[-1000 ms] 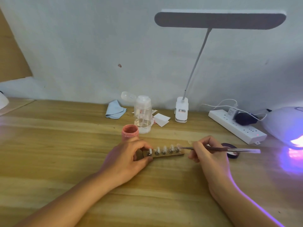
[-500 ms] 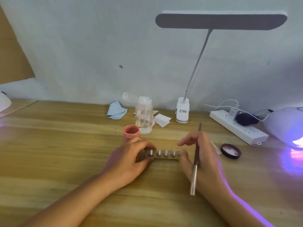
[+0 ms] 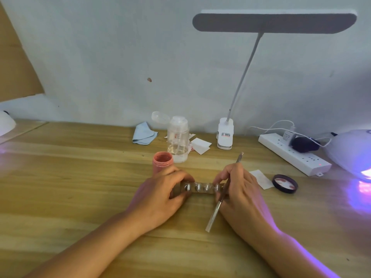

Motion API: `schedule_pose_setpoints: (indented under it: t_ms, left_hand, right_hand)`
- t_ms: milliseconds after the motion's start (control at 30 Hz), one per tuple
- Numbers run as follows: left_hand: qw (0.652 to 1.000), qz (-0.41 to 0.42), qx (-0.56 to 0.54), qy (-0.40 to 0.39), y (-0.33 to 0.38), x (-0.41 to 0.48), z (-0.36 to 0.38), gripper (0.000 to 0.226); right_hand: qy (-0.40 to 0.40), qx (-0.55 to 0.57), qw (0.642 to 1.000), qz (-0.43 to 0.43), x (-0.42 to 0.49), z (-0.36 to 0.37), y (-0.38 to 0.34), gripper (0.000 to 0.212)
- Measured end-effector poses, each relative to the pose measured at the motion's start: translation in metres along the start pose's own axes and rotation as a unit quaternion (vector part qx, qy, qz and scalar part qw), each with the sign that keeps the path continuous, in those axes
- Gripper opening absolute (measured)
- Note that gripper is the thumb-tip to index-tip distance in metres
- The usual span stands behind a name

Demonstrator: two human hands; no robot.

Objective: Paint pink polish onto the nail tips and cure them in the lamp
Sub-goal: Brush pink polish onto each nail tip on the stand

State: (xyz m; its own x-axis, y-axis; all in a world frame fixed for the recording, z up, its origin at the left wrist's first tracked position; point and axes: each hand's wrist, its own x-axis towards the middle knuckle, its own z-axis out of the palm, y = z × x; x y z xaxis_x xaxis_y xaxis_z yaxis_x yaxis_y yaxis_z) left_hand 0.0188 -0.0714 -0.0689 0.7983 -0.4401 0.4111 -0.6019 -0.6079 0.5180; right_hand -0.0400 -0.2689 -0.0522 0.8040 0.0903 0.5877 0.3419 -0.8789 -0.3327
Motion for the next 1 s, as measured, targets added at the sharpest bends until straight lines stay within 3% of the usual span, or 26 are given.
schedule_pose_setpoints:
  t_ms: [333,700,1000]
  left_hand:
    - [1.000,-0.007,0.029,0.009,0.004,0.000,-0.001,0.025]
    - [0.994,-0.065,0.073,0.041,0.010,-0.001,-0.002,0.034]
    - [0.988,-0.106,0.101,0.054,0.019,0.006,-0.002,0.034]
  right_hand:
    - [-0.002,-0.005,1.000,-0.010,0.000,0.000,0.002,0.039]
    - [-0.011,0.145,0.974,0.173,-0.002,0.004,0.019,0.046]
    - [0.029,0.154,0.967,0.201,0.003,0.005,0.020,0.044]
